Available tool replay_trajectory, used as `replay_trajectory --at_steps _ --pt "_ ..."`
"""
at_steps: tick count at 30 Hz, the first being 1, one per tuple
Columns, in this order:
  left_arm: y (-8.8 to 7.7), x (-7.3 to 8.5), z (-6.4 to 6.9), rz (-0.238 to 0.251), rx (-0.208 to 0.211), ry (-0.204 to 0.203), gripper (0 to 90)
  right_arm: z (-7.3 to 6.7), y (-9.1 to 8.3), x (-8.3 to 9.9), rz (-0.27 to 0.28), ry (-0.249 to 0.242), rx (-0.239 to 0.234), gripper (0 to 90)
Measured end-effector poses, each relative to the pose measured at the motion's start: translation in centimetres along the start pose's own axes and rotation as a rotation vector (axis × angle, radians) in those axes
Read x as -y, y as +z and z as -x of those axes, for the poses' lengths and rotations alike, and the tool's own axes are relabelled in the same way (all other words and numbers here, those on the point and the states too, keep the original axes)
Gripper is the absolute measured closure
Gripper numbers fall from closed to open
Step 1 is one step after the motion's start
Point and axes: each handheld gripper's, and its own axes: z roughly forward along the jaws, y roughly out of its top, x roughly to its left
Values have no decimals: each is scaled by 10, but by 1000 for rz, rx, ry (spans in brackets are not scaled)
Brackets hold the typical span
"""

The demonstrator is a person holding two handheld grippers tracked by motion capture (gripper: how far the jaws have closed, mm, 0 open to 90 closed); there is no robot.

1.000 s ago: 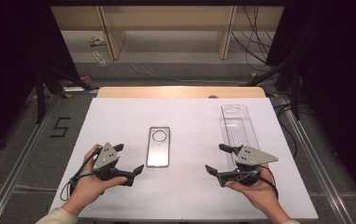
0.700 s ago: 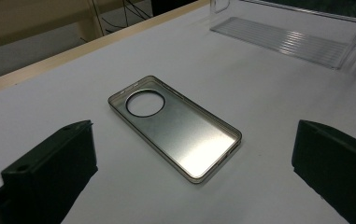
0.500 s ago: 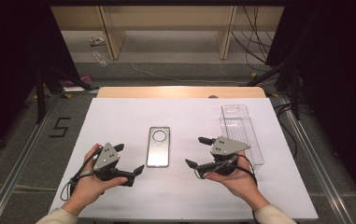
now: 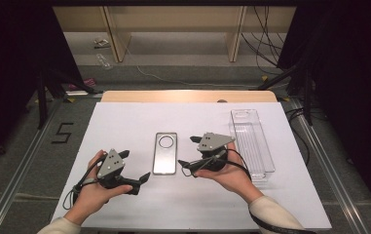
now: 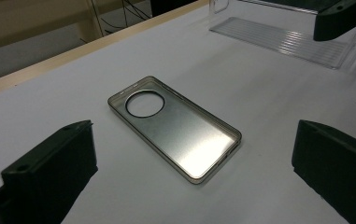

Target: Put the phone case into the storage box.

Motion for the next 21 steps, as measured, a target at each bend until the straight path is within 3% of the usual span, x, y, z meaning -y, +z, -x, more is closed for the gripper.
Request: replay_trajectory --at_steps 6,14,15,21 --pt "0 0 0 2 0 2 0 5 21 -4 -90 -46 -17 172" --pt "0 0 0 1 0 0 0 5 39 -8 -162 -100 -34 182" --pt "0 0 0 1 0 1 0 4 44 -9 -195 -117 -44 184" --pt "0 0 0 0 1 1 0 2 59 -10 -272 -163 -74 192"
